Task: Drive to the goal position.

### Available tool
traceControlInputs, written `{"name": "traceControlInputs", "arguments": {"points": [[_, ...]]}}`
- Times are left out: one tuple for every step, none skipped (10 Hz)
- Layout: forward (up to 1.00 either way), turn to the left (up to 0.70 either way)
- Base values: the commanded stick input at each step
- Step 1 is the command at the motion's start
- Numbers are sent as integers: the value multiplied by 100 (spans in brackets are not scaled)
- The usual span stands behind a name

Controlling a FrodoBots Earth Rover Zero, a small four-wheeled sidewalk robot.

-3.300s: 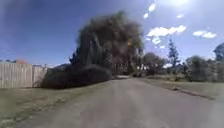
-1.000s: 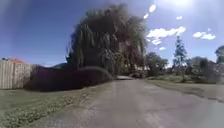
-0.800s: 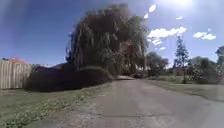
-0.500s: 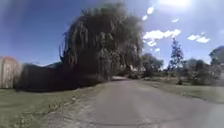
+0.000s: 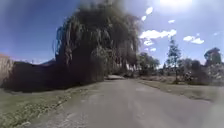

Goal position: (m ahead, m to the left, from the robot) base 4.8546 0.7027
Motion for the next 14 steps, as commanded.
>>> {"name": "traceControlInputs", "arguments": {"points": [[100, -7], [100, -8], [100, -10], [100, -12], [100, -14], [100, -16], [100, -3], [100, -2], [100, 0], [100, 0], [100, 0], [100, 0], [100, 1], [100, 2]]}}
